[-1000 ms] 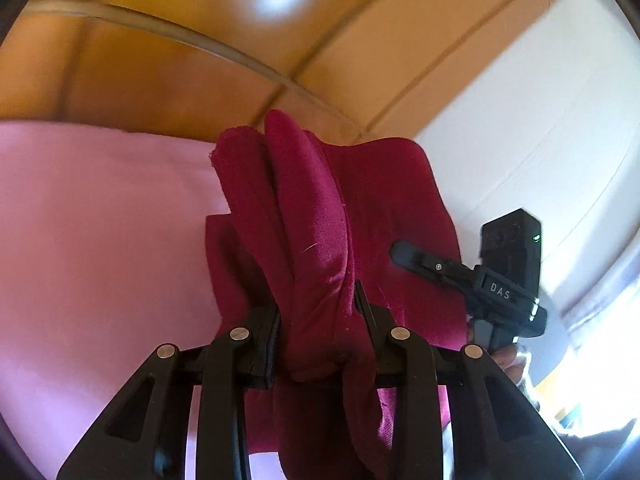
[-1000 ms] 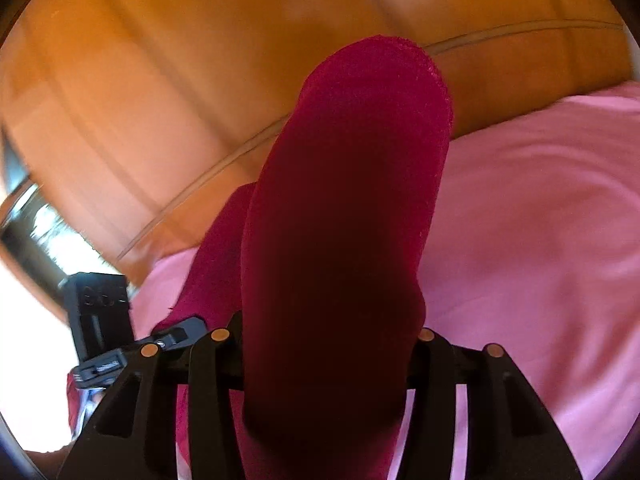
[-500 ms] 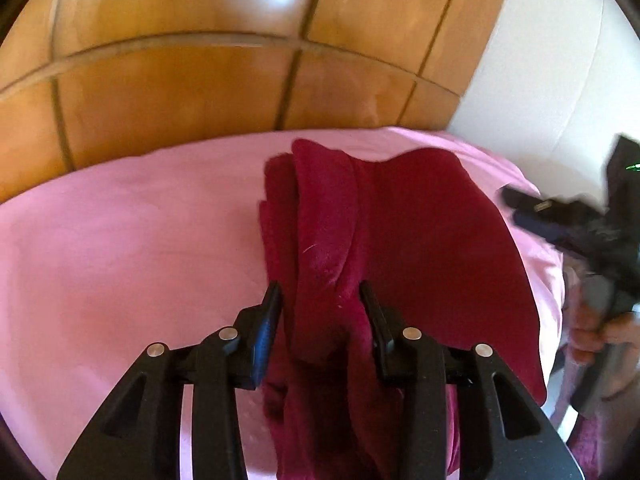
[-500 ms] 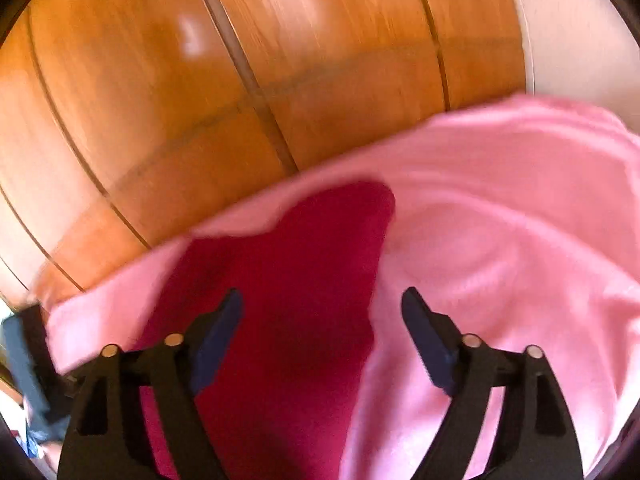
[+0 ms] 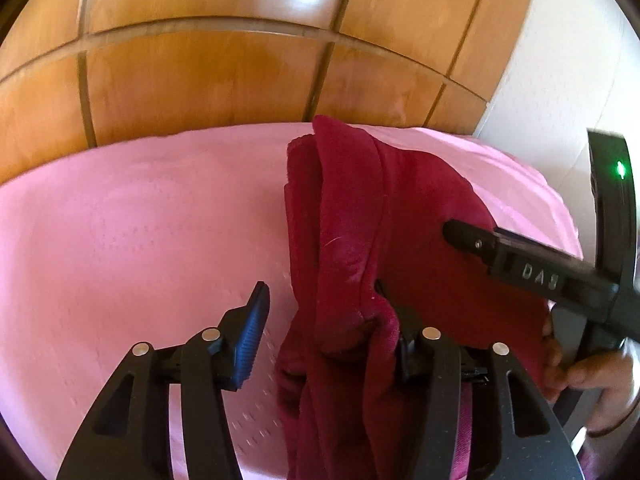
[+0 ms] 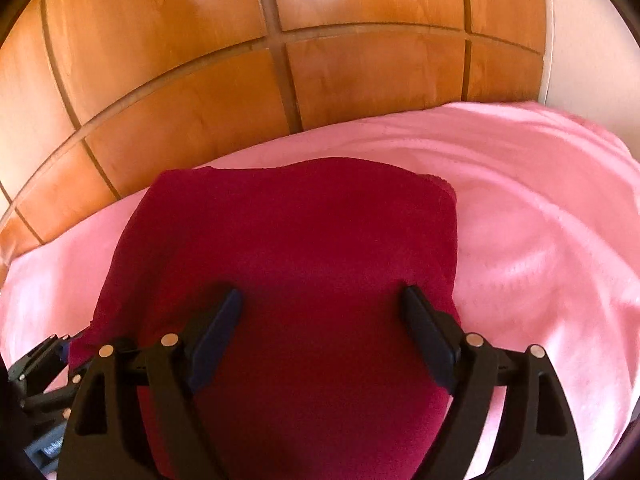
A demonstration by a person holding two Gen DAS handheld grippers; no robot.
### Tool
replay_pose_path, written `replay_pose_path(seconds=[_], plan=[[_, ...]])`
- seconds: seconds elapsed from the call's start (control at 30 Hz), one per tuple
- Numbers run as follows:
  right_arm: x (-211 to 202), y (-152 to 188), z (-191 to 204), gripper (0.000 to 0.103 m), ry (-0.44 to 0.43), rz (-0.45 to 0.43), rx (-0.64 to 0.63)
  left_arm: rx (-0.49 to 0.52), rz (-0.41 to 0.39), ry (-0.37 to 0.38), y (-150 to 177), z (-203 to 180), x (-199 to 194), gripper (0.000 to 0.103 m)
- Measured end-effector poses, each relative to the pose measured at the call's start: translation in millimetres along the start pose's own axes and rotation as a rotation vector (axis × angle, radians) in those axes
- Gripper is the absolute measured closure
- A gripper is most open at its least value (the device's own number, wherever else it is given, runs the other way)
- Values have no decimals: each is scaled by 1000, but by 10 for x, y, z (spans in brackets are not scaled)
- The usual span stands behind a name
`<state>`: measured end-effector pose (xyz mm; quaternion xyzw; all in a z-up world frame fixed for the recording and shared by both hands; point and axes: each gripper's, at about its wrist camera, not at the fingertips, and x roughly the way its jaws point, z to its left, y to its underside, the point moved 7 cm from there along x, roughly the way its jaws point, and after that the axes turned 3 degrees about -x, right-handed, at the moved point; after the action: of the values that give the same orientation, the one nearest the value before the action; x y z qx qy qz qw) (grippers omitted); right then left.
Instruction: Fold small clothes
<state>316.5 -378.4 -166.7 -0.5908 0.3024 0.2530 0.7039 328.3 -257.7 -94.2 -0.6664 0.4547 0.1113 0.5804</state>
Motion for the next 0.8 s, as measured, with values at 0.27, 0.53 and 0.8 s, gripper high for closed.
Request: replay_pose_path(seconds=[0.27, 0.53, 0.8], plan=[[-415, 36, 4, 11, -10, -56, -10, 29, -75, -80, 94, -35, -384, 31], [-948, 386, 107, 11, -21, -123, -39, 22, -90, -91, 245, -44, -525, 31], [-920, 773, 168, 13, 22, -81, -45, 18, -75, -98, 303, -7, -469, 31]])
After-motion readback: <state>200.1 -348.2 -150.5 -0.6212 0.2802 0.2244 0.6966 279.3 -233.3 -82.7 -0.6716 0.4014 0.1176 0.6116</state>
